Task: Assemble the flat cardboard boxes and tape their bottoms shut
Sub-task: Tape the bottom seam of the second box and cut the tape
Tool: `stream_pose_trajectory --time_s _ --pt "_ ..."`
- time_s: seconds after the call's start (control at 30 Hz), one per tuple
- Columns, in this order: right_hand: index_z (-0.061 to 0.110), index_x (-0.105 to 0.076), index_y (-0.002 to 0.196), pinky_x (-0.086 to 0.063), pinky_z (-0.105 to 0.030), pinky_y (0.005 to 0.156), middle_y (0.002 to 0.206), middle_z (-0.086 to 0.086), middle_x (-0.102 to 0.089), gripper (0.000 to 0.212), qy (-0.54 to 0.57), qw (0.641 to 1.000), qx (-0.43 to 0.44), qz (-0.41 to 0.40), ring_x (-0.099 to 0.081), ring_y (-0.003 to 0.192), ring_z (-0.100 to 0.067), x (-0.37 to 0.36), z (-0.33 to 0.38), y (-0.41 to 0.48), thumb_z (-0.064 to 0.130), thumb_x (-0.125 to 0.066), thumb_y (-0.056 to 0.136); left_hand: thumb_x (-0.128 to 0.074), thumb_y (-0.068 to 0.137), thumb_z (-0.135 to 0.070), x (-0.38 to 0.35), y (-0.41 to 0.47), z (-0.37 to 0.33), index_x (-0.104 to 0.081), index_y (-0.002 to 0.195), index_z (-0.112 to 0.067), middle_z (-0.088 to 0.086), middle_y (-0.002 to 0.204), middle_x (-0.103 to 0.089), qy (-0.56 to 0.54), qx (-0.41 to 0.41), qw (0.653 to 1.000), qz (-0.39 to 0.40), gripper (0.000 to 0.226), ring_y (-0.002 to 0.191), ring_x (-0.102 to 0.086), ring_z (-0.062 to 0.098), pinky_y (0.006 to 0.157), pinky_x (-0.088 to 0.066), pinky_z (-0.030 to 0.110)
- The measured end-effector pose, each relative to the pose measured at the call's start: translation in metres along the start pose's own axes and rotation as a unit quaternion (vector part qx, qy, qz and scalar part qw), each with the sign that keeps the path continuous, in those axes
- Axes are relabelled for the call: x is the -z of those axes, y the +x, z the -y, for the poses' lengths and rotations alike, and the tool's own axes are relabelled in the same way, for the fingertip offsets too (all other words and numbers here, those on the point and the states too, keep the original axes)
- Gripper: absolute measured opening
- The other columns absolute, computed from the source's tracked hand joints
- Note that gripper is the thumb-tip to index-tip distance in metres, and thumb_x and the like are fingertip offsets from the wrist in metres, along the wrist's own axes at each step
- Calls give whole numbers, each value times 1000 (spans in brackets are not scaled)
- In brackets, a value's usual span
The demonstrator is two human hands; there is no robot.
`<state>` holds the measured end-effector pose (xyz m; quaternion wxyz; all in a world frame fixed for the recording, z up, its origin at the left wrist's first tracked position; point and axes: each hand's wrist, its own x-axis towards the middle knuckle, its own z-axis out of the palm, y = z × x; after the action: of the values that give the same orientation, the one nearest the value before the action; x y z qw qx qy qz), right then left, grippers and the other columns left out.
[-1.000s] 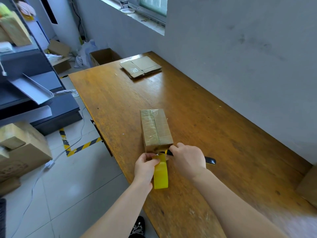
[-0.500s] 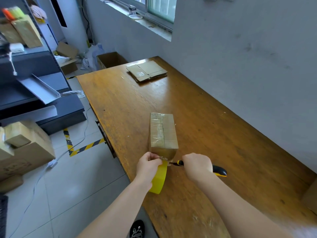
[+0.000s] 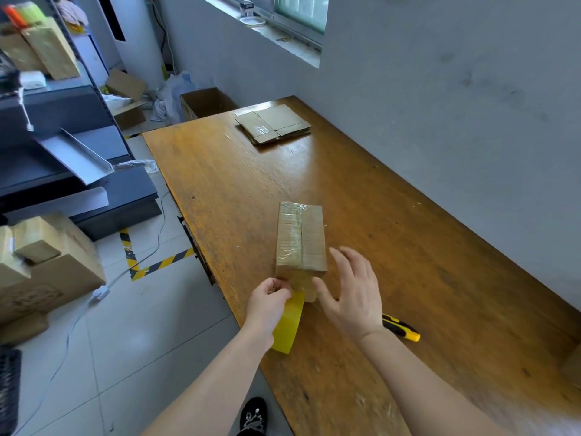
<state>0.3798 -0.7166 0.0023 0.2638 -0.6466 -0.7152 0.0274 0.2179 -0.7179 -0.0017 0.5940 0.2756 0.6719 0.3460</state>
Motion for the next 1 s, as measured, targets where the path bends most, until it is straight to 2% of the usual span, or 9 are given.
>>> stream_pose_trajectory --time_s 0.1,0.2,0.4,0.53,0.67,0.73,0.8,0.9,1.0 --pt "21 -42 142 -42 -45 103 146 -14 -45 75 -57 994 86 21 -43 134 -32 -7 20 24 55 -67 80 -59 95 -30 -1 0 -1 -69 83 -23 6 96 -72 0 2 1000 -2 16 102 -64 34 92 -51 52" --pt "19 -49 139 -49 -51 98 144 -17 -49 82 -83 990 106 50 -46 133 -37 -22 17 31 45 -83 69 -59 96 -32 -1 1 -1 -68 81 -25 8 96 -71 10 -5 1000 -10 19 98 -64 33 90 -52 52" --pt "15 -56 131 -52 -49 89 131 -17 -57 83 -104 984 141 43 -53 122 -38 -21 13 40 45 -88 60 -55 99 -33 1 -1 -3 -64 87 -23 5 94 -69 49 -4 999 11 17 100 -63 33 80 -52 41" --pt "16 -58 127 -53 -48 85 130 -15 -57 92 -134 981 120 78 -52 122 -37 -20 19 45 50 -91 48 -54 99 -31 4 -8 -5 -64 86 -24 4 95 -69 60 -2 998 20 18 100 -62 31 86 -52 44" --pt "15 -53 134 -52 -48 93 140 -15 -47 87 -65 990 84 95 -34 134 -34 -24 20 42 43 -88 59 -58 97 -30 13 -14 -7 -64 87 -21 12 101 -68 62 -3 998 22 15 100 -63 36 89 -53 50" --pt "16 -47 140 -50 -49 98 146 -15 -41 87 -75 987 93 111 -26 138 -34 -21 22 44 38 -86 66 -61 95 -27 16 -17 -10 -63 86 -21 14 103 -68 57 -8 998 24 12 90 -63 32 83 -54 47" --pt "18 -39 146 -41 -48 108 151 -13 -34 89 -88 981 101 143 -22 142 -32 -14 21 45 41 -82 71 -61 96 -22 20 -20 -16 -63 88 -20 13 100 -68 51 -11 998 29 8 84 -61 25 73 -52 39" --pt "21 -47 141 -31 -44 113 148 -8 -39 72 -20 991 63 112 -29 140 -28 -1 24 38 44 -72 78 -60 95 -19 25 -27 -28 -63 91 -19 10 97 -67 62 -23 997 51 5 80 -59 23 69 -49 34" --pt "19 -70 111 -46 -39 92 115 -1 -61 40 100 994 27 18 -52 113 -21 14 38 22 42 -59 81 -59 97 -19 27 -39 -47 -63 90 -19 7 90 -66 88 -45 992 77 8 77 -58 21 66 -47 32"
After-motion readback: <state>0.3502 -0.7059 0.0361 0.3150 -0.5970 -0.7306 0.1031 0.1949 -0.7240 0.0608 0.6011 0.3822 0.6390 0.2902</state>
